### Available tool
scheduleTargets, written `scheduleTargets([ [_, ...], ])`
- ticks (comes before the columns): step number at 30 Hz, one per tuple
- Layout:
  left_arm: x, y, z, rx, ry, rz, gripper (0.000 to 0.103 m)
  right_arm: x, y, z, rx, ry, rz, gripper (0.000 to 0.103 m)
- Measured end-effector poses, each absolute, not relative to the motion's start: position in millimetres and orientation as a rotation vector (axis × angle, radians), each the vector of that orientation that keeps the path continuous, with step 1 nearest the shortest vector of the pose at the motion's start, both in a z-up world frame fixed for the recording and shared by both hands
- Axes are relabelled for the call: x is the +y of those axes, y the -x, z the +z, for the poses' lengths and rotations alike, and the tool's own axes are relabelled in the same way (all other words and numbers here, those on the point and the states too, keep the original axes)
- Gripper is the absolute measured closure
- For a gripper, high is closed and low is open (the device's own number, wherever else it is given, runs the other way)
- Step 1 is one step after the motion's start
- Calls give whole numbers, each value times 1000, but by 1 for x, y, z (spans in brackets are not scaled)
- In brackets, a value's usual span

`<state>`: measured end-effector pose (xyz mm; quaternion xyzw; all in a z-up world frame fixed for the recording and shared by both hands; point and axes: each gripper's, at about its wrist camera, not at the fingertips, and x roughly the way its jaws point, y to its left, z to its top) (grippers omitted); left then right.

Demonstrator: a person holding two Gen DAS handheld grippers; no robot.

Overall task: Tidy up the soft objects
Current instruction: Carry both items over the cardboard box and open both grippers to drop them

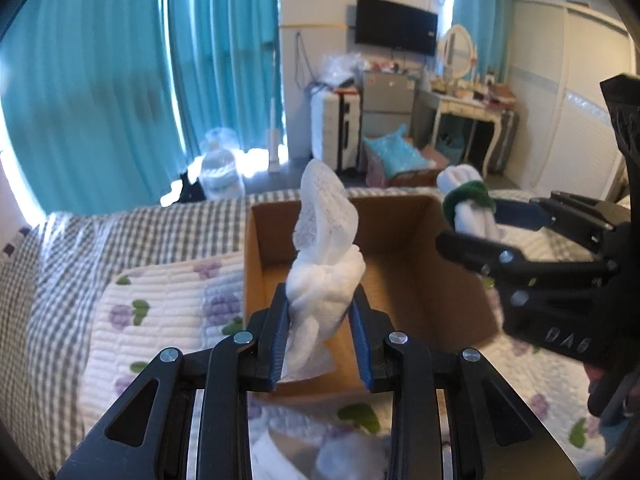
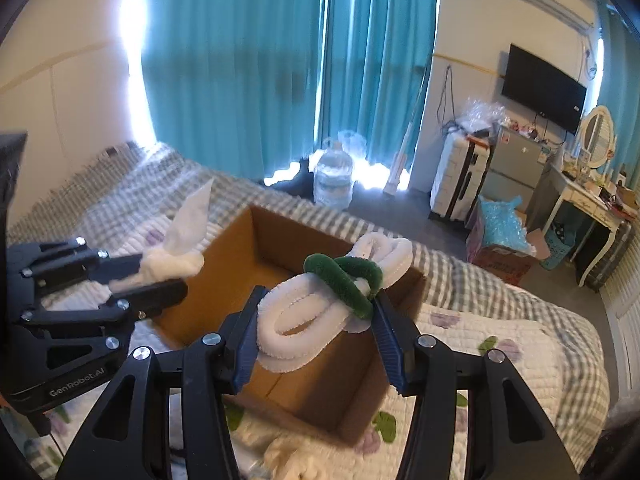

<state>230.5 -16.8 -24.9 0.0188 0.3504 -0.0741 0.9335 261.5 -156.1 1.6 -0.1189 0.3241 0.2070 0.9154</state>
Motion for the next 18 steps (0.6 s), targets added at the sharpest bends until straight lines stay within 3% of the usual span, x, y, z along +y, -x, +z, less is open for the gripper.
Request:
scheduleTargets([
  [5,-24,-253,-53,746,-70,-131,73,-158,-294,-44,732,253,355,51],
  [8,-30,-253,-57,734,-98,-140,71,-166,-300,-54,738,232,348,43],
  [10,-33,-251,-56,728,-116,-133,60,-171,-301,-55,727,227,338,29],
  [12,-33,-248,-52,713,-117,-108,34,-177,-299,-51,707,206,334,16],
  [14,-31,-241,-44,673,-109,-102,27,-184,-295,-43,692,180,323,11],
  [18,-24,-220,-20,643,-104,-88,27,-194,-277,-16,654,167,281,8],
])
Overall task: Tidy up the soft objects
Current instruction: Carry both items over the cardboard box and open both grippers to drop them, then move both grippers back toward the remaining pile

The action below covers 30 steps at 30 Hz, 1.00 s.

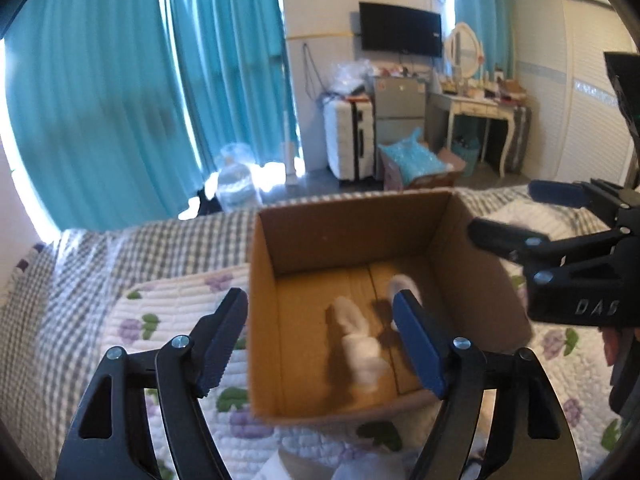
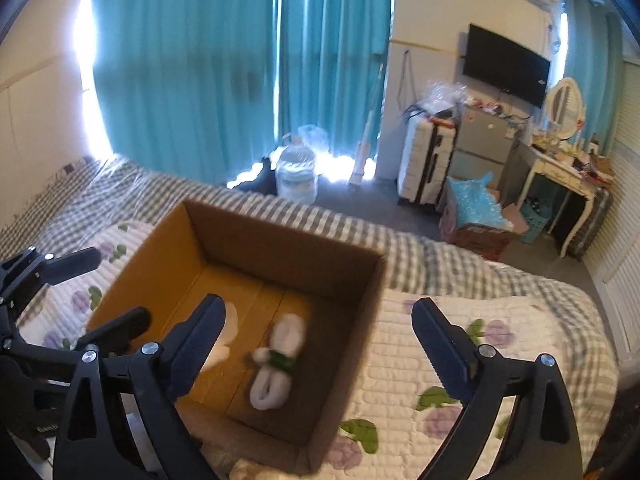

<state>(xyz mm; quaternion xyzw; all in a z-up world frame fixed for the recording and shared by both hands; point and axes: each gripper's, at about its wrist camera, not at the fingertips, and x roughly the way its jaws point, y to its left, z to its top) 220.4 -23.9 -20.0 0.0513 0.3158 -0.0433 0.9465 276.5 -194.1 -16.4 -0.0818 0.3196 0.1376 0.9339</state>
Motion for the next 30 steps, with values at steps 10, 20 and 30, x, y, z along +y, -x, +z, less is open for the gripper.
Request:
scheduleTargets([
  [10,5,-128,65,483,-89,-35,7,-205,-166,89,482,225,188,0],
  [20,19,-46,90,392,-108,-18,0,-185,-46,138,400,272,265,0],
  [30,51,-35,21,494,-107,41,0,-147,-29,67,516,214,344,0],
])
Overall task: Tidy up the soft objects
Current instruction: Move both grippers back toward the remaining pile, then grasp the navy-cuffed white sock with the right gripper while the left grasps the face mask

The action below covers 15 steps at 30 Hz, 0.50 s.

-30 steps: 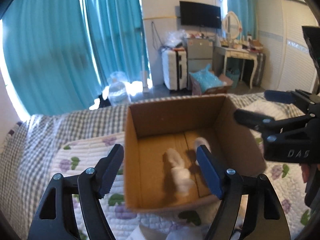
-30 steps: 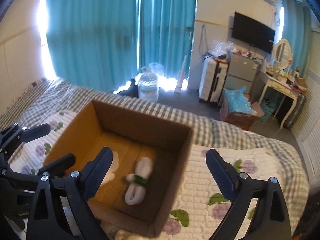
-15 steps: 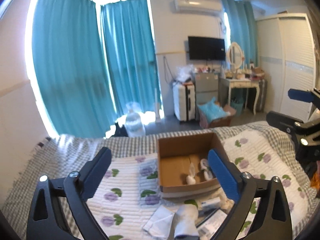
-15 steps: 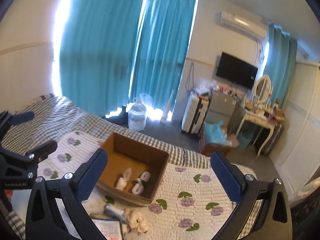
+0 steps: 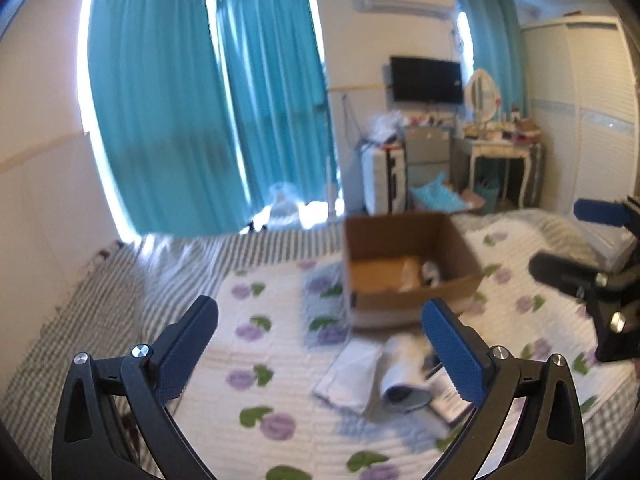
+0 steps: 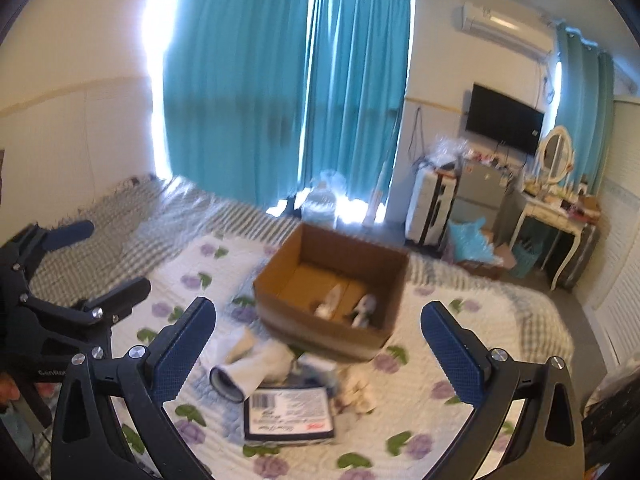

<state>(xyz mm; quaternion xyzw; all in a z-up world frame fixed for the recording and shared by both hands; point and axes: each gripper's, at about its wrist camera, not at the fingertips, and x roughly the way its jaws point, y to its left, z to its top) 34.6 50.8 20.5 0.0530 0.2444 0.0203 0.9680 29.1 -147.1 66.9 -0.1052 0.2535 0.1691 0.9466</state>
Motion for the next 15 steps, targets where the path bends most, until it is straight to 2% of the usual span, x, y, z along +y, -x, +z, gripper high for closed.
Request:
scheduleTargets([
  [10,92,-63,-73,632,-56,137,0,-92,-83,-60,754,315,394,1],
  [12,97,-71,-89,667,-36,128,0,-83,-96,-81,802,324,399,11],
  [15,103,-78,-108,710,-28,130,0,-73,-109,-105,854,338,420,17],
])
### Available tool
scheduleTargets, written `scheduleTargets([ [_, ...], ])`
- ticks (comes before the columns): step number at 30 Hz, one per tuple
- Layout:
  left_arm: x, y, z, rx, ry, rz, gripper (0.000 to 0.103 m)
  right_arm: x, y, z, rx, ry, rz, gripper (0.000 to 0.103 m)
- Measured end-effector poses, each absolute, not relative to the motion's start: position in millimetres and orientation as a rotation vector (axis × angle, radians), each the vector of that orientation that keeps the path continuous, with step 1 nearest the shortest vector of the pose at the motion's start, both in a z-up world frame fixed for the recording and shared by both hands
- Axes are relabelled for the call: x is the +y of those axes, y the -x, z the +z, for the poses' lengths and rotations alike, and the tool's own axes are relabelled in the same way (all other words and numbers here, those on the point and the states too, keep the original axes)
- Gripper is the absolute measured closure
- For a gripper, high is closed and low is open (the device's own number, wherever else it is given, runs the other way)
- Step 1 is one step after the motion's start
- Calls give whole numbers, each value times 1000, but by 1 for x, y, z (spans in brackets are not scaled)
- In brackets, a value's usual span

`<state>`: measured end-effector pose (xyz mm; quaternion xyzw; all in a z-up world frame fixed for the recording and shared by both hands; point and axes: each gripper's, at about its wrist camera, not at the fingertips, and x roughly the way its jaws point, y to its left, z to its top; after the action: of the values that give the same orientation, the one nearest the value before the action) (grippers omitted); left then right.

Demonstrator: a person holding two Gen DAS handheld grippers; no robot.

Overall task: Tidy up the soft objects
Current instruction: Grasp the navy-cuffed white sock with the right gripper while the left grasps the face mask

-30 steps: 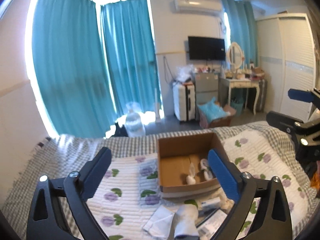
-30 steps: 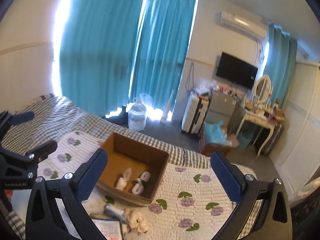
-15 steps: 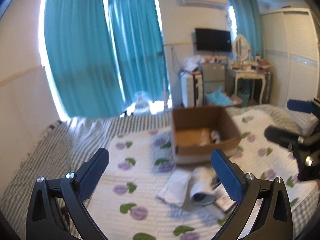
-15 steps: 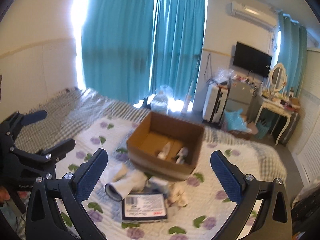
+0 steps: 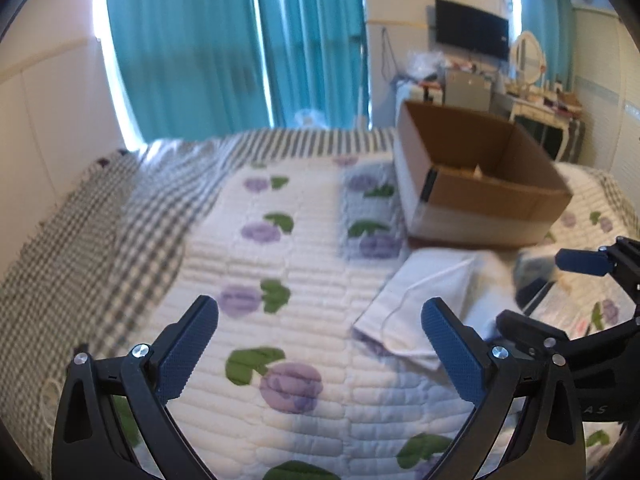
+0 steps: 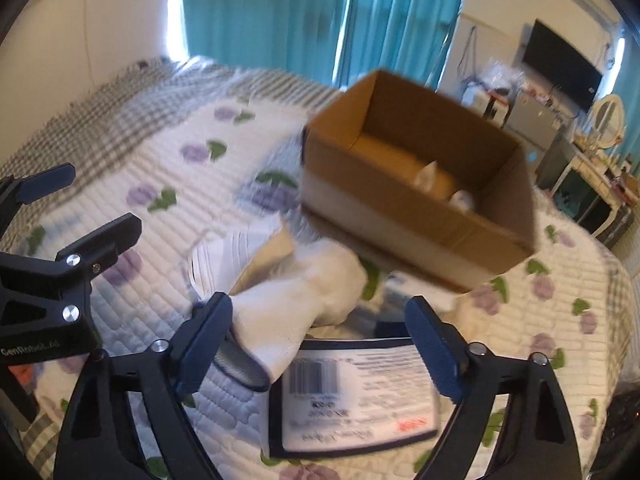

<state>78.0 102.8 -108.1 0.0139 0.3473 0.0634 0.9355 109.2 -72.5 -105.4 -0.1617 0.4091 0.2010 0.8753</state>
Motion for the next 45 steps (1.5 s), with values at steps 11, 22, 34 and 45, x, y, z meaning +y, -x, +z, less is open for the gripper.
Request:
scheduleTargets([
  [11,101,-85,-123,764,-39,101,0,-54,-132,-146,941,335,528,42],
  [22,93,-82,-109,747,-71,148,0,-69,-103,-90,708,343,550,84],
  [34,48,-119,-121,801,-57,40,0,-148,-119,-35,611,207,468,85],
  [45,33,-143,-166,903,-87,22,35,-206,-145,-57,644,136,394,85],
])
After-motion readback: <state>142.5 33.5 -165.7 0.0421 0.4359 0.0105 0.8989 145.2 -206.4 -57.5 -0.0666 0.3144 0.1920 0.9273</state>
